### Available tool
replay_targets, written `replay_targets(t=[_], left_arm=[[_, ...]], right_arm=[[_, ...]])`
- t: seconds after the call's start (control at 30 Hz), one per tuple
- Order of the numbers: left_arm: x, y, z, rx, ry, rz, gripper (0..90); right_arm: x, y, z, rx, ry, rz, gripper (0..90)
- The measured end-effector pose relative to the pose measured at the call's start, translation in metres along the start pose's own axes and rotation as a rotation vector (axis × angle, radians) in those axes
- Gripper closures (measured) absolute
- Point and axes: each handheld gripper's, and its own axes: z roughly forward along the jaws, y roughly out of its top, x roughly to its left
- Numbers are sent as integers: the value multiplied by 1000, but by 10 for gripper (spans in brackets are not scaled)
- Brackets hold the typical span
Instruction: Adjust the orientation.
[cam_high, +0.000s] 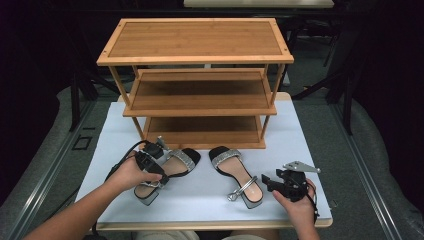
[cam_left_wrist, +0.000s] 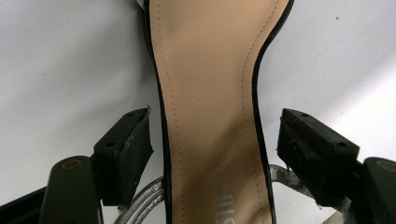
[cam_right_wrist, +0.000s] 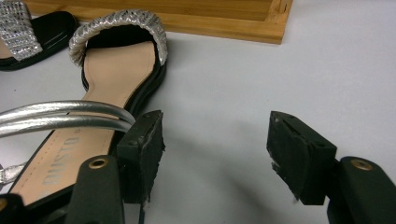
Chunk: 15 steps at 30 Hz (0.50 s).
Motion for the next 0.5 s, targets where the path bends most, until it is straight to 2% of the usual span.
replay_targets(t=[0.5], left_arm=[[1, 1, 13, 44, -3, -8, 332]], right_arm=[[0, -1, 2, 10, -4, -7, 356]])
